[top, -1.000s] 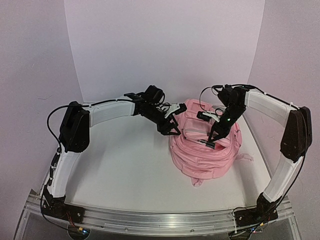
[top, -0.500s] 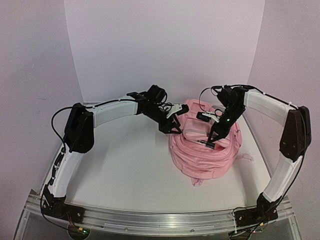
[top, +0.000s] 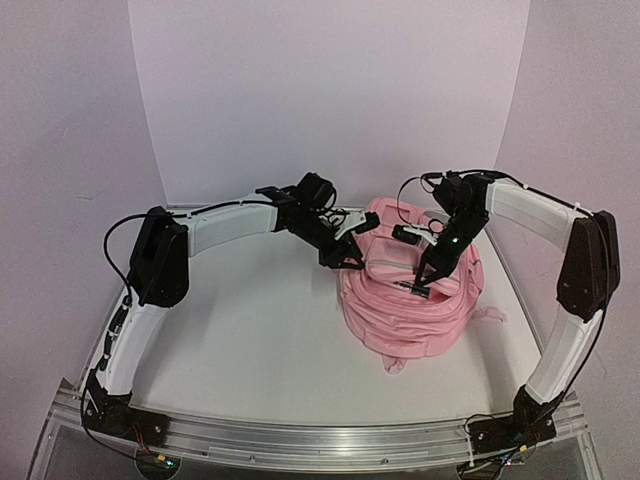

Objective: Pack the student bag
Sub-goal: Zip the student bag at the center of the board.

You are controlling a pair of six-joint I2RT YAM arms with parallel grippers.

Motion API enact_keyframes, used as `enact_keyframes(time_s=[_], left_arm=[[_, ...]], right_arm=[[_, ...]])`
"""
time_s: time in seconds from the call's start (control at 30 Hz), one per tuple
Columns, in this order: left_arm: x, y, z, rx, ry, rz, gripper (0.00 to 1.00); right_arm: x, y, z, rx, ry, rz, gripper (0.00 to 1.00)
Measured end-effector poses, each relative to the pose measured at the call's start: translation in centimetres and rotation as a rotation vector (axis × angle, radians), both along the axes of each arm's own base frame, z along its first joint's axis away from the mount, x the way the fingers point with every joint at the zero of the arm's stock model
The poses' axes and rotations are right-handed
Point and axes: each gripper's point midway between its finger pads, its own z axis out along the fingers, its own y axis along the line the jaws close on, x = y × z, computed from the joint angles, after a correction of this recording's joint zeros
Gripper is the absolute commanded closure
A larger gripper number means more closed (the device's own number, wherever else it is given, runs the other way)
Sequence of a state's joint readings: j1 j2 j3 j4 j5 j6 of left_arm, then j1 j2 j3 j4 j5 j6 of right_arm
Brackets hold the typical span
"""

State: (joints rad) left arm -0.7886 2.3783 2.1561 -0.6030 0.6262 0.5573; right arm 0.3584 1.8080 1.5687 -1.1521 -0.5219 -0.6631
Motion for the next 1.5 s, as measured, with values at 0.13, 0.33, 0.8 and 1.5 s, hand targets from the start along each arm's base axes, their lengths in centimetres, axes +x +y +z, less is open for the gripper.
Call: enact_keyframes(time_s=[0.13,0.33,0.8,1.5], left_arm=[[-0.7,0.4,-1.4,0.036,0.029,-0.005,0.84],[-1.3,0.7,-2.6,0.080,0.042,0.009,1.00],[-6.2,1.0,-2.1,0.155,-0.071,0.061,1.00],[-6.7,0.5,-2.0,0.063,0.204,0.267,1.00]], right_arm=[[0.0,0.0,-0.2,-0.002,0.011,-0.004,0.97],[-0.1,0.0,-0.3,-0.002,0.020,-0.012,0.99],[0.0,0.2,-1.1,-0.017,0.051,-0.070,0.96],[4.5,-10.6,3.8,0.125,0.172,-0.566,0.07]])
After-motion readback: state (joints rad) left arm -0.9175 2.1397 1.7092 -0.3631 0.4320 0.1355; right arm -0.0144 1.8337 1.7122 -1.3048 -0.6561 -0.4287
